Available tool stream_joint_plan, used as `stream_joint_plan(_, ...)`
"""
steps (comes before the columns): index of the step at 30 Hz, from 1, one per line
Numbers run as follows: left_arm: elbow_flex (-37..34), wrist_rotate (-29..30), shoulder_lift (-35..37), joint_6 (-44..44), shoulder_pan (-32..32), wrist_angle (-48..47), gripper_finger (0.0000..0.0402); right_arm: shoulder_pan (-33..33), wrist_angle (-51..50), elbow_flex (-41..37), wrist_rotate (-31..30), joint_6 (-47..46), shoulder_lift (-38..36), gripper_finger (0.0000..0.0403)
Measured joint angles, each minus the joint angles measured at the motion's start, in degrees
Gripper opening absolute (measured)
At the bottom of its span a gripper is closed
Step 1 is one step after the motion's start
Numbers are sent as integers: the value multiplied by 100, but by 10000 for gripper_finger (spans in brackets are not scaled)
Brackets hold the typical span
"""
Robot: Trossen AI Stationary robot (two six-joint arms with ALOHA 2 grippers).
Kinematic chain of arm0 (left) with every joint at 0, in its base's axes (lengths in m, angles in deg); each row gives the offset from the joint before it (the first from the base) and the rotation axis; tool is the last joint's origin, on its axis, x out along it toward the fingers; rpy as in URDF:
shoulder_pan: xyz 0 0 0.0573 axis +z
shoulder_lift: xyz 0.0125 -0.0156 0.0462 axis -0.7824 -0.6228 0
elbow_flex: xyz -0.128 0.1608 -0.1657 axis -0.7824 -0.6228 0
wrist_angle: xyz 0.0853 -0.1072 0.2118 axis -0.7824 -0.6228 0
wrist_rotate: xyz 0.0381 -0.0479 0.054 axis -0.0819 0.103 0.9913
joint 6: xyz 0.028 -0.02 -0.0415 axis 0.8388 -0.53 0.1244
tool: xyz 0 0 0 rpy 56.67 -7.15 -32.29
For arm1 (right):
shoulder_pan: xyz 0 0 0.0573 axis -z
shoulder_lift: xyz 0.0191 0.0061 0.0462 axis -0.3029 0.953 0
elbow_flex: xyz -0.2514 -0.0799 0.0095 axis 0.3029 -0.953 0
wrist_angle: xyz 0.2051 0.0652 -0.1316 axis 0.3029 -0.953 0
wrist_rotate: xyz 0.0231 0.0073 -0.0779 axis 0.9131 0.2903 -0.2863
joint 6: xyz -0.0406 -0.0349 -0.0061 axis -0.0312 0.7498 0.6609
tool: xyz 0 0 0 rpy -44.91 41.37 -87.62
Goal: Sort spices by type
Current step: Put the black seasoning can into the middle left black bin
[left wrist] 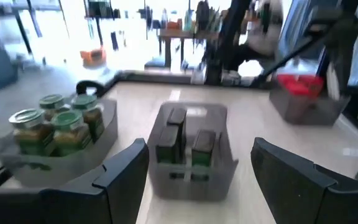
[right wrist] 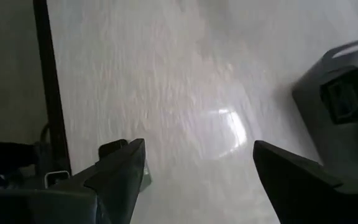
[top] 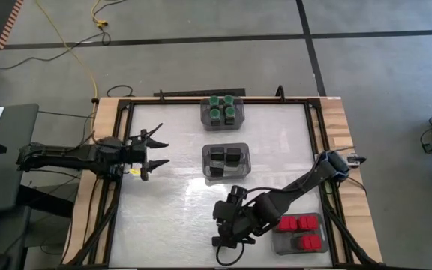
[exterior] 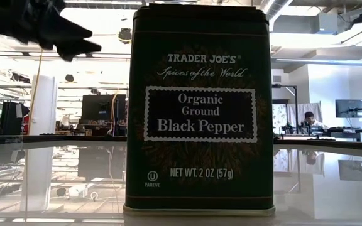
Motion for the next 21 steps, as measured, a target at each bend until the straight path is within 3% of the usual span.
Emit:
stream_joint_plan(7, -1481, -176, 682, -233, 0, 2169, 270, -97, -20, 0, 426, -272, -13, 326)
stream_joint_plan(18, -1555, -572, 2156, -435, 0, 302, 270, -111, -38, 0, 654, -365, -15, 326)
stream_joint_plan(21, -1555, -571, 2299, -523, 0, 166, 270, -114, -59, 0, 743, -330, -15, 326)
